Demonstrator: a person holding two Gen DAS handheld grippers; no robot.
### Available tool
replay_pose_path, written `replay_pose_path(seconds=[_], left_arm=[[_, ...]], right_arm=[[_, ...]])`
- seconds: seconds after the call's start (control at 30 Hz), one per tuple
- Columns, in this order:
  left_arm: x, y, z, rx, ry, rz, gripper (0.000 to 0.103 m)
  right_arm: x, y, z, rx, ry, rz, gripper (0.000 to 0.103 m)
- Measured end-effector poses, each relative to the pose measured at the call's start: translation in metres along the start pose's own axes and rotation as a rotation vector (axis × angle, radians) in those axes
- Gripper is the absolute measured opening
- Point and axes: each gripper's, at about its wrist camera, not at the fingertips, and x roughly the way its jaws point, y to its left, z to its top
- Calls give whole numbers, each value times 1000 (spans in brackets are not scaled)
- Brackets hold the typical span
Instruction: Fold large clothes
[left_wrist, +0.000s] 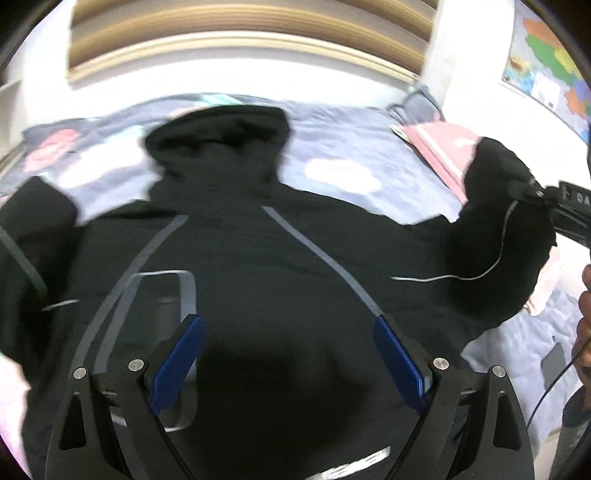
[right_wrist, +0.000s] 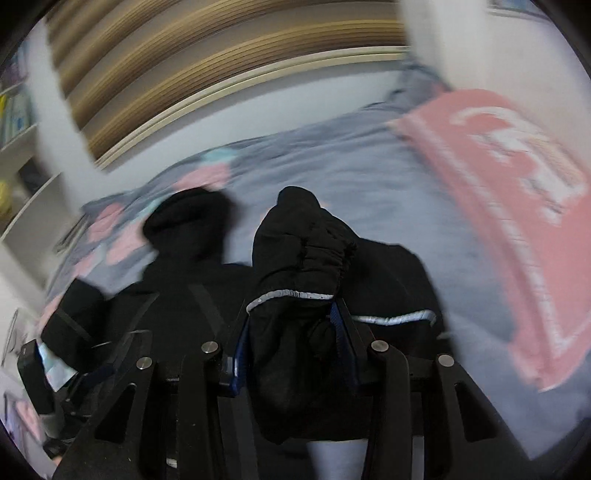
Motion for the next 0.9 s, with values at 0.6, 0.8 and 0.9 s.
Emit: replay_pose_path(seconds=[0.6, 0.8, 0.9], left_arm=[[-64, 151, -64, -146, -56, 134, 93], [-59, 175, -62, -183, -33, 97, 93], [-49, 167, -47, -141, -11, 43, 93]], right_arm=[[166, 291, -99, -284, 349, 204, 61], [156, 271, -95, -257, 372, 323, 61], [123, 242, -78, -273, 260, 239, 61]])
